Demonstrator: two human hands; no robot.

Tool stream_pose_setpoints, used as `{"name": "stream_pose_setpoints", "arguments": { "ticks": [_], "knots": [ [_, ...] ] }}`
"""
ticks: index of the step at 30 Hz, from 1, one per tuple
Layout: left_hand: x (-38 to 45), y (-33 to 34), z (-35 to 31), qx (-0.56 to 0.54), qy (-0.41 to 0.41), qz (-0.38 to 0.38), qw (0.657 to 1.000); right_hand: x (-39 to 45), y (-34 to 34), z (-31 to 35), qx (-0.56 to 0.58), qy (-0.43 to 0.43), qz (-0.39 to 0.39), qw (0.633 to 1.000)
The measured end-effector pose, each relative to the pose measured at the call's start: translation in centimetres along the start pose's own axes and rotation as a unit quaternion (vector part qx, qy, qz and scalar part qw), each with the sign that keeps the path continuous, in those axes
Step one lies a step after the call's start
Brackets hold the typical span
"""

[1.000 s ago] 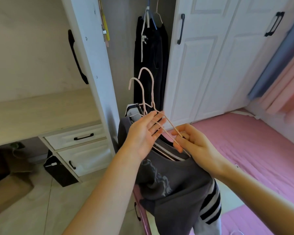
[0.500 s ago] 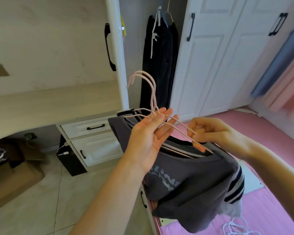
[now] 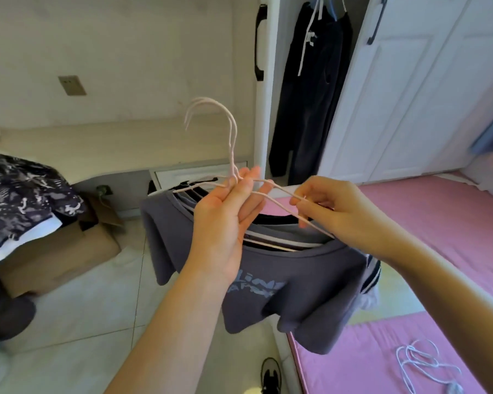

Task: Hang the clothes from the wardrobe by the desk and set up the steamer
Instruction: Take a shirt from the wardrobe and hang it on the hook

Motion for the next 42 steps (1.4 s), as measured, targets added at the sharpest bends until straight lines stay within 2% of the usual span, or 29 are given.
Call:
{"name": "stream_pose_setpoints", "arguments": {
  "ticks": [5,12,18,25,31,36,38,42],
  "knots": [
    [-3.2,-4.6,-2.0,-0.066,0.034,-0.025,0.997,0.4,5.7,2.5,0.039,-0.038,-0.012,0.998],
    [-6.3,-9.4,-4.8,-0.185,0.059,-0.031,0.981,2.3,12.3,5.2,0.134,-0.038,0.028,0.99],
    [-6.5,-13.1,-7.0,-0.215,0.088,-0.079,0.969,5.3,16.4,6.7,0.163,-0.066,0.063,0.982],
    [-5.0,-17.4,-9.4,-0.248,0.132,-0.146,0.949,11.0,20.6,7.2,0.141,-0.114,0.137,0.974],
    [-1.6,-19.4,-9.5,-0.288,0.14,-0.192,0.928,15.2,23.1,7.4,-0.011,-0.241,0.153,0.958],
    [1.4,-20.9,-9.7,-0.23,0.132,-0.236,0.935,18.5,24.4,5.8,-0.109,-0.32,0.132,0.932],
    [2.4,-21.5,-9.9,-0.228,0.137,-0.248,0.932,19.7,25.0,5.2,-0.111,-0.332,0.121,0.929],
    [3.7,-22.7,-9.9,-0.227,0.138,-0.258,0.929,22.1,26.5,3.8,-0.04,-0.282,0.148,0.947]
  ]
}}
Point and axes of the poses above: each hand's wrist, its own x-axis towards the middle knuckle, its own y-axis out of the palm, z = x × y, the point moved 4 cm from there along x, towards the middle knuckle, and after that the axes turned 9 degrees about -y, right-handed, at the moved point
